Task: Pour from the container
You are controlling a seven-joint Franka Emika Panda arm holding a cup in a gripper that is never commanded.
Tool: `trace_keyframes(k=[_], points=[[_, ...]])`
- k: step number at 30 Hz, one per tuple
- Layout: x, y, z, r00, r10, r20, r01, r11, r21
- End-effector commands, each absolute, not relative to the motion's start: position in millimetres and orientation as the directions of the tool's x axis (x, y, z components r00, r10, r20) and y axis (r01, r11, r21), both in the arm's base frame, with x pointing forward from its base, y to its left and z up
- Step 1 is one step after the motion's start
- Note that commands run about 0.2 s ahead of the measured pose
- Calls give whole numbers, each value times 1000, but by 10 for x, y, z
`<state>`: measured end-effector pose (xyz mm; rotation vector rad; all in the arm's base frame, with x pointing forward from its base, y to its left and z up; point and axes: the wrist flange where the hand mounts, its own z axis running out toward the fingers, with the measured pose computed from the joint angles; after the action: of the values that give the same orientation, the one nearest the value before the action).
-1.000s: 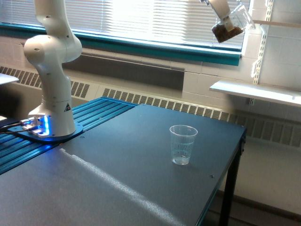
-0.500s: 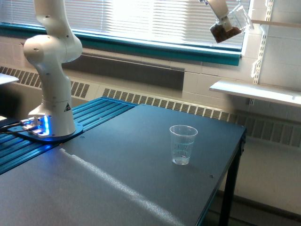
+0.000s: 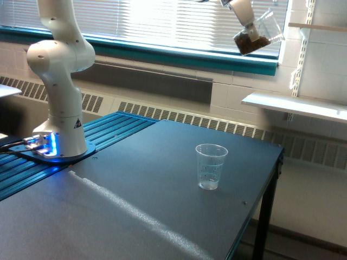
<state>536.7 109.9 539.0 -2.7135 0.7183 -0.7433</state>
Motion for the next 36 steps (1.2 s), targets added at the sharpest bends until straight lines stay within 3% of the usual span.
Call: trace_keyframes(k=[1, 36], points=[[5282, 974, 5391, 748, -511, 424, -406, -857, -317], [4892, 369, 4966, 775, -497, 391, -450, -868, -212]])
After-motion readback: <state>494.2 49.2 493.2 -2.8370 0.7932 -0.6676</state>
